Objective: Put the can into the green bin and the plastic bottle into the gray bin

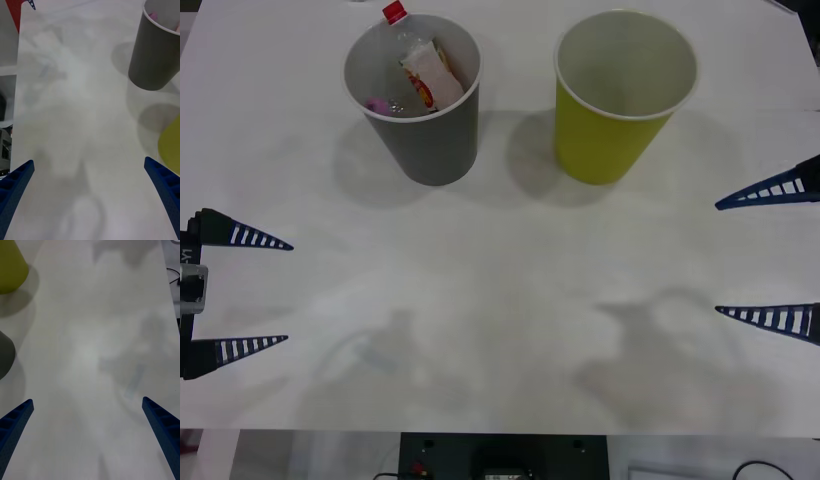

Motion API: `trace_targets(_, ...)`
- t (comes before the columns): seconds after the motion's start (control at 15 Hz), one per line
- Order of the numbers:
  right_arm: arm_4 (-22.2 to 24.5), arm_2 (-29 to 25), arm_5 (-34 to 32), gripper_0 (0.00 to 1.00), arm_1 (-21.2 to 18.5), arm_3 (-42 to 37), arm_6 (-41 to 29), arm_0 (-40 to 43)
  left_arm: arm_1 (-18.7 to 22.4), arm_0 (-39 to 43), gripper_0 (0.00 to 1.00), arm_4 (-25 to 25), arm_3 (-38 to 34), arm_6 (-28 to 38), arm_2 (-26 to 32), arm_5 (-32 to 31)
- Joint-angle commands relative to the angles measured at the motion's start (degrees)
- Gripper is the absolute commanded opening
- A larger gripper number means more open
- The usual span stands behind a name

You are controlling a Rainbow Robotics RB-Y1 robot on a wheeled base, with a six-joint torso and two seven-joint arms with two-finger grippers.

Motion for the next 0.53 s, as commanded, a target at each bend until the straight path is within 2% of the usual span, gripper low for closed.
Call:
trace_targets(0.07,-0.65,-0.76,1.02,1.0,0.02,2.16,5.44,4.25,0.0,0.0,1.0,0.0,0.0,0.0,0.0,0.0)
trace_targets(0.33,-0.65,-1.03,1.2,1.0,0.02,6.38,12.03,7.42,0.0,0.0,1.0,0.0,0.0,0.0,0.0,0.0)
trace_targets(0.53,0.32,-0.68,0.93,1.0,-0.15,8.14,13.0,7.51,0.0,0.0,1.0,0.0,0.0,0.0,0.0,0.0)
